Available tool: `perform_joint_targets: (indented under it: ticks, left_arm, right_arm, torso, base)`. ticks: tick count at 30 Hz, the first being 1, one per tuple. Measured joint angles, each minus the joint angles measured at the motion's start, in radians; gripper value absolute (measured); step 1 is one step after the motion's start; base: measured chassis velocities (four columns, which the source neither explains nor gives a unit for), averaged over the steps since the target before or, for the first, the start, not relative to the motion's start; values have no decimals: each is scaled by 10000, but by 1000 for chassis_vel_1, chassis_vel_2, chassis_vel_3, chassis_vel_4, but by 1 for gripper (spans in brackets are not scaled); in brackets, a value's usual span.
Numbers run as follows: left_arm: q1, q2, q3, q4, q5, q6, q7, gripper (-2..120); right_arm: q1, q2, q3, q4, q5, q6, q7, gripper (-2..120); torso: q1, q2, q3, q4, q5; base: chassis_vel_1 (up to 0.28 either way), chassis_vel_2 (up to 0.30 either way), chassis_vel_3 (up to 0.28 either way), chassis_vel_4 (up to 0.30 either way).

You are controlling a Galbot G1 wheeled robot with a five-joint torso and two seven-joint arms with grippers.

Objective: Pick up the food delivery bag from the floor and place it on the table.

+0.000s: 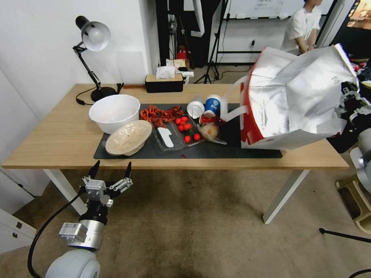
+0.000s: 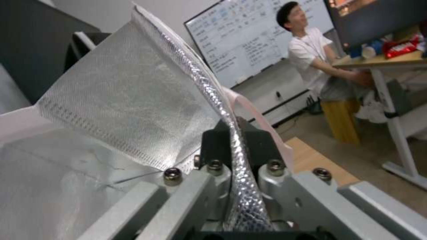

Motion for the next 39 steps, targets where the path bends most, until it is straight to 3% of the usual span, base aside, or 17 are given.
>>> perform_joint_targets:
  ticks: [3, 5, 8, 21, 24, 25, 27, 28, 29, 32, 35, 39]
  left_arm:
    - [-15, -1, 1, 14, -2, 0, 4, 100]
    - [-26, 0, 2, 28, -4, 0, 4, 100]
    - [-62, -4, 17, 56, -12, 0, 6, 100]
    - [-152, -75, 141, 233, 12, -39, 14, 100]
    - [-140, -111, 84, 286, 0, -198, -6, 100]
    - [-140, -111, 84, 286, 0, -198, -6, 100]
    - [-86, -112, 6, 291, -4, -312, -6, 100]
    - [-89, -121, -10, 300, -5, -366, -14, 100]
    - [-89, -121, -10, 300, -5, -366, -14, 100]
    - [-104, -136, -64, 358, -31, -521, -22, 100]
    - [-111, -123, -92, 472, -37, -684, 22, 100]
    - [-115, -139, -99, 629, -25, -881, 42, 100]
  right_arm:
    - [88, -86, -131, -248, -273, 206, -668, 17]
    - [145, -120, -171, -296, -315, 237, -737, 21]
    - [266, -228, -251, -385, -436, 323, -807, 37]
    - [-159, -388, -9, -332, -1150, 918, -1853, 78]
    - [-1494, 194, 469, 934, -2483, 746, -3359, 93]
    - [-1494, 194, 469, 934, -2483, 746, -3359, 93]
    - [-2086, 747, 424, 1460, -4302, 674, -3871, 99]
    - [-2321, 1106, 289, 1664, -5296, 711, -3848, 100]
    - [-2321, 1106, 289, 1664, -5296, 711, -3848, 100]
    - [-3159, 2476, -230, 2010, -7860, 842, -3461, 100]
    - [-3786, 3230, -457, 1958, -8450, 976, -3590, 100]
    - [-4410, 4000, -646, 1160, -9012, 2126, -4411, 100]
  torso:
    - [-1, -1, -2, 0, 1]
    - [-2, -1, -3, 2, -1]
    - [-1, -3, -3, 2, 0]
    - [-3, -7, -4, 2, 2]
    - [-4, -7, -6, -2, -4]
    - [-4, -7, -6, -2, -4]
    - [-7, -6, -8, -2, -4]
    - [-9, -6, -8, 0, -1]
    - [-9, -6, -8, 0, -1]
    - [-7, -9, -7, 2, 0]
    - [-7, -8, -8, 0, -2]
    - [-8, -9, -8, -2, 0]
  base:
    - [0, 0, 0, 0]
    - [0, 0, 0, 0]
    - [0, 0, 0, 0]
    - [0, 0, 0, 0]
    - [0, 0, 0, 0]
    - [0, 0, 0, 0]
    - [0, 0, 0, 0]
    - [0, 0, 0, 0]
    - [0, 0, 0, 0]
    - [0, 0, 0, 0]
    - [0, 0, 0, 0]
    - [0, 0, 0, 0]
